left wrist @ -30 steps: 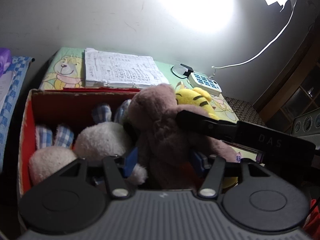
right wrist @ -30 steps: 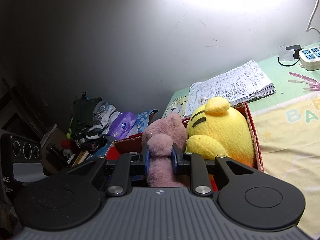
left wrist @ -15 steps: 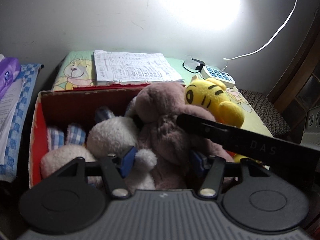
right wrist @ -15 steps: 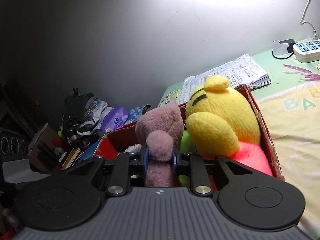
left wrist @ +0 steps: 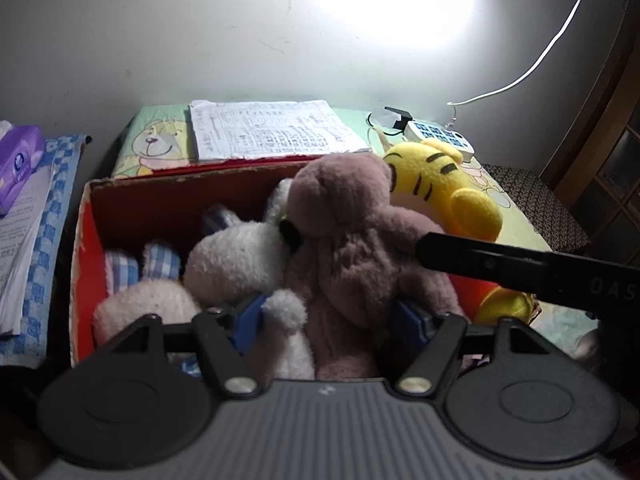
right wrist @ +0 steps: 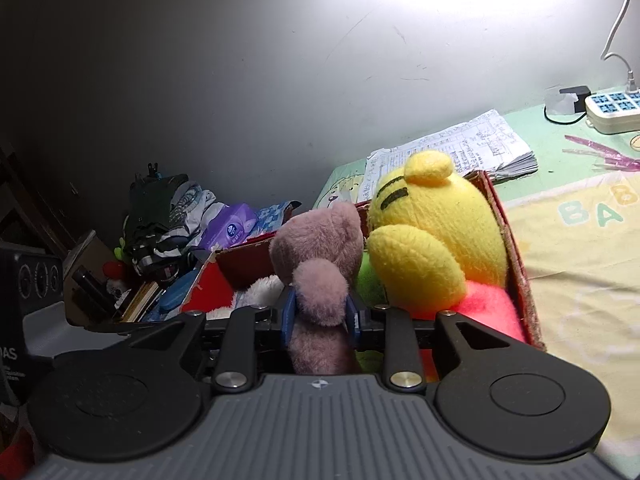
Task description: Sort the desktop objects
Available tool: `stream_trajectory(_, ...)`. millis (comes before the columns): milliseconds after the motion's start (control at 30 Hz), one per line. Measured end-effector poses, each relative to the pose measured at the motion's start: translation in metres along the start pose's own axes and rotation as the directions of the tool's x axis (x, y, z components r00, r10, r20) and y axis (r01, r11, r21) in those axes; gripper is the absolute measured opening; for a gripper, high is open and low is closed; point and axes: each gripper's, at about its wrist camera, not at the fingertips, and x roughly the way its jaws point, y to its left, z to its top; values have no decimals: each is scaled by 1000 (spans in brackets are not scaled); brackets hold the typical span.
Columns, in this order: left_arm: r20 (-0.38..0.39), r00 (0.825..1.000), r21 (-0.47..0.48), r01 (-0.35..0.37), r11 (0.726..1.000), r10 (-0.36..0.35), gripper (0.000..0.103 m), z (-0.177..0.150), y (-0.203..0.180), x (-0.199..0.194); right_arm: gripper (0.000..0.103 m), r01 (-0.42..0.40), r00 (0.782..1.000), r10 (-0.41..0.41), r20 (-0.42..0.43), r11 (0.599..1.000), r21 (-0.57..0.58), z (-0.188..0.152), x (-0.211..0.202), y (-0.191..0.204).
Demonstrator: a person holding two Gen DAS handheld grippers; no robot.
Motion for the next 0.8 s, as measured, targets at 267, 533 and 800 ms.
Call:
stream_trajectory(267, -11, 999, 2, -52, 999, 52, 81, 0, 5, 7, 18, 12, 998, -10, -57, 999, 38, -2, 10, -3)
stream_trajectory(533, -37, 995, 59, -90, 994, 92, 85, -6, -7, 10, 17, 20, 997, -17, -69, 999, 48, -7, 19, -2)
stream_trajectory(800, -63, 990, 42, -125, 991, 127, 91, -2, -9, 17, 16, 69, 995, -69, -67, 998, 5, -9, 19, 1)
